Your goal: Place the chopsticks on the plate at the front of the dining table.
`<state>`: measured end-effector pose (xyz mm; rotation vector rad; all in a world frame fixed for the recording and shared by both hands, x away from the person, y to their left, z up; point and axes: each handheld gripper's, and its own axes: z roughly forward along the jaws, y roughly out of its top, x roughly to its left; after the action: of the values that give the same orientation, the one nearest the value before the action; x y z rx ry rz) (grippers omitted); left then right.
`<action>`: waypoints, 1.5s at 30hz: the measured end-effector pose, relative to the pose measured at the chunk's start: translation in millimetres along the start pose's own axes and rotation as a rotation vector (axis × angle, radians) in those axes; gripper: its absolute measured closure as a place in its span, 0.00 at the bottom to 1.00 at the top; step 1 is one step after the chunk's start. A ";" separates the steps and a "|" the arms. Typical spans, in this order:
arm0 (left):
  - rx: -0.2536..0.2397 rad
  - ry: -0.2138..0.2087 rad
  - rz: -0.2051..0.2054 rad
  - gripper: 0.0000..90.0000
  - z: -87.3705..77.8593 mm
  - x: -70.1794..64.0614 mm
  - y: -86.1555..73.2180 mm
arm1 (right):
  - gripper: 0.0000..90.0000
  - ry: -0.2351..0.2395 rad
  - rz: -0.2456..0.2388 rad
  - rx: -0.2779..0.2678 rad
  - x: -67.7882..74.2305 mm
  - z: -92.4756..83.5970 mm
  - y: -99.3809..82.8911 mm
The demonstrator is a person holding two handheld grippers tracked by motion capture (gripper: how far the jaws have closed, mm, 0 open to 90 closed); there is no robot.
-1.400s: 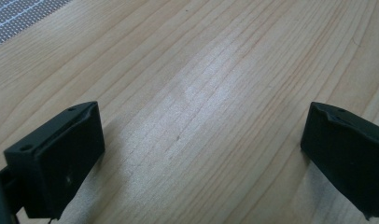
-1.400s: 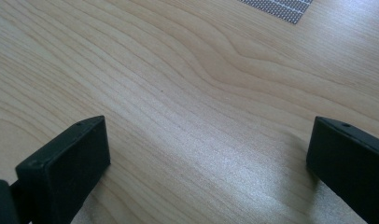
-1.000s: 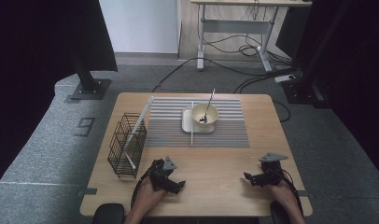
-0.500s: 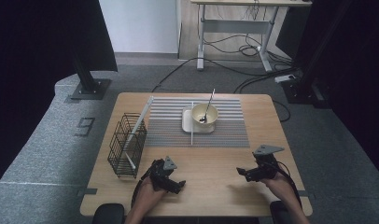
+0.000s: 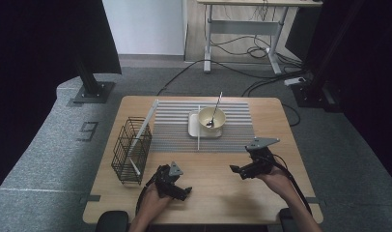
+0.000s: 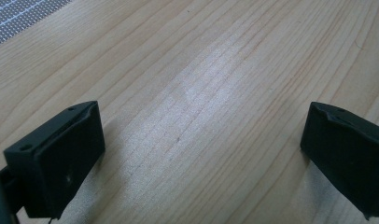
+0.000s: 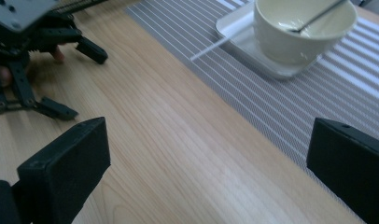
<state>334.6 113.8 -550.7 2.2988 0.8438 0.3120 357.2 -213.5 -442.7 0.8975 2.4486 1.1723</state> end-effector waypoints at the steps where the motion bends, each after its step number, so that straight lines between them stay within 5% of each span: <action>1: 0.000 0.000 0.000 0.00 0.0 0.0 0.0 | 0.00 0.005 -0.008 -0.006 1.8 0.7 4.5; 27: 0.002 -0.001 0.001 0.00 -0.1 0.1 0.1 | 0.00 0.149 -0.124 -0.021 47.6 21.5 112.8; 45: 0.002 0.001 0.001 0.00 -0.1 0.0 -0.1 | 0.00 0.262 -0.211 -0.026 101.8 52.6 167.4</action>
<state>334.5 113.8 -550.7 2.3016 0.8438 0.3124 374.0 -36.8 -344.7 0.4872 2.6448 1.3110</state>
